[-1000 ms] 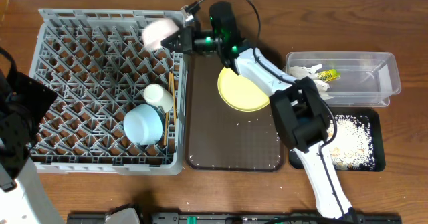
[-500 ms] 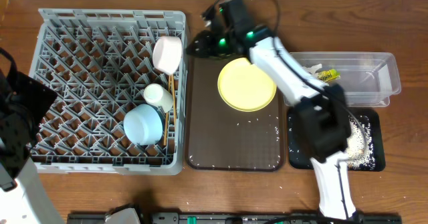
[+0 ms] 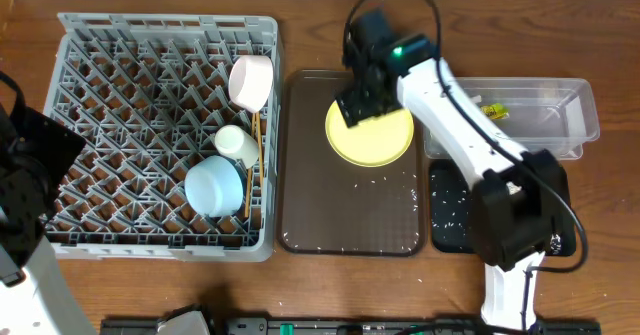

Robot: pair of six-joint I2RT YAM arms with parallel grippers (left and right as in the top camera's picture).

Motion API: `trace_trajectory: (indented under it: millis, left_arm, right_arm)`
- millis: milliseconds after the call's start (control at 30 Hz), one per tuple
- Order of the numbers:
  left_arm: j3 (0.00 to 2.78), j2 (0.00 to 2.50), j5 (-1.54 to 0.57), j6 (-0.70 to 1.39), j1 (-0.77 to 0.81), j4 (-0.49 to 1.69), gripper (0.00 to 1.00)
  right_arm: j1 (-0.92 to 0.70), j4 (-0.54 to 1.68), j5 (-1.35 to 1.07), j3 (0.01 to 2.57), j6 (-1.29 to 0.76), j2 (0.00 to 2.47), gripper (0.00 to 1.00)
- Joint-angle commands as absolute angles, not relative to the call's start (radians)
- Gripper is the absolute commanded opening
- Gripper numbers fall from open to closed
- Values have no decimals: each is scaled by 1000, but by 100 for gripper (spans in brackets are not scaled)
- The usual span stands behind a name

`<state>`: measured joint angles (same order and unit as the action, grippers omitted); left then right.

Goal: Sort waste into correct bins and load items into the dishwasher
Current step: 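Move the right gripper to the yellow plate edge and grip it, then lift the yellow plate and carry it left into the rack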

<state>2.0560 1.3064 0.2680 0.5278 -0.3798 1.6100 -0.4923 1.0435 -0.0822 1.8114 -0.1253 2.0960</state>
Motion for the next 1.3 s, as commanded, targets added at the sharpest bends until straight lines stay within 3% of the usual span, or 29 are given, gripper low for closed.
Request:
trace_trajectory:
  millis: [0, 33, 233, 500, 800, 900, 933, 967, 1267]
  left_arm:
    - [2065, 1307, 271, 540, -386, 1660, 93]
    - [2065, 1307, 271, 540, -386, 1660, 93]
    - [2065, 1307, 271, 540, -386, 1660, 93]
    - [2065, 1307, 271, 540, -386, 1660, 93]
    - [2065, 1307, 271, 540, -386, 1660, 93]
    - [2065, 1307, 271, 540, -386, 1660, 93]
    - [2065, 1307, 271, 540, -386, 1660, 93]
    - [2065, 1307, 271, 540, -386, 1660, 93]
    - [2065, 1307, 271, 540, -386, 1660, 93]
  right_arm:
    - [-530, 966, -154, 1701, -100, 2116, 51]
    - [-542, 933, -163, 1672, -100, 2116, 45]
    - [-622, 772, -142, 1556, -100, 2116, 41]
    - [-707, 755, 56, 1542, -138, 2117, 33]
    - [-728, 654, 191, 1448, -186, 2127, 31]
    - [-728, 623, 191, 1415, -194, 2127, 19]
    - [-728, 624, 191, 1414, -194, 2127, 5]
    - [-728, 623, 190, 1415, -194, 2127, 1]
    - [-731, 683, 20, 1617, -219, 1962, 1]
